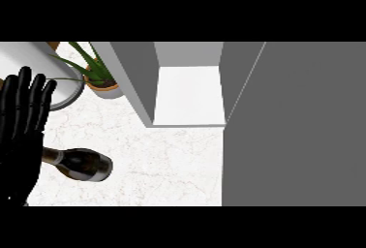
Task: Pick up the wine, place it into the cabinet and close the cabinet
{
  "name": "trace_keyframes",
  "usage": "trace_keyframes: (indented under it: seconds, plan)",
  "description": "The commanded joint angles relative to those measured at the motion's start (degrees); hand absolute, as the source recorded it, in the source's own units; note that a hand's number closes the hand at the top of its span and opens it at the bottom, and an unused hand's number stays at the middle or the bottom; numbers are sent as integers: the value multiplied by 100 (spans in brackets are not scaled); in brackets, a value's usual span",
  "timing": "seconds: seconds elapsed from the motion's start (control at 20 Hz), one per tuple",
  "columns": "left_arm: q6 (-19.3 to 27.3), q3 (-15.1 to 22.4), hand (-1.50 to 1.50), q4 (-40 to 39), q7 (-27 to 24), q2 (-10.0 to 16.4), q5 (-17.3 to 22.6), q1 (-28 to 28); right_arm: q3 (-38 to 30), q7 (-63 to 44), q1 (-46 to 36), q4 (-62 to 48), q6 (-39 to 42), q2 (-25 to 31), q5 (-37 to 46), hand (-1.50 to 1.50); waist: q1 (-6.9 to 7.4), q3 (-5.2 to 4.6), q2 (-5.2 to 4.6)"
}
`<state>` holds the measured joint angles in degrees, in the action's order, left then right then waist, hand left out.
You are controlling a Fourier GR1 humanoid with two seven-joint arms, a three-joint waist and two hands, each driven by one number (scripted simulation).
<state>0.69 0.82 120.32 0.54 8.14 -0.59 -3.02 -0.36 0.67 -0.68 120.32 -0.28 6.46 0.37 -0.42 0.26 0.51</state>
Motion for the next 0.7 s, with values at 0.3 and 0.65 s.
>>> trace_keyframes:
  seconds: [0.3, 0.65]
  plan:
    - [-2189, -397, -150, -574, -188, 548, 3050, 633, 748, -490, 844, 534, 415, -293, -580, -150, 34, -48, -56]
    - [-2828, -1598, -150, 39, 950, 1795, 5636, 1249, 1320, -1297, 1389, 1623, 260, -348, -525, -150, 132, -30, -7]
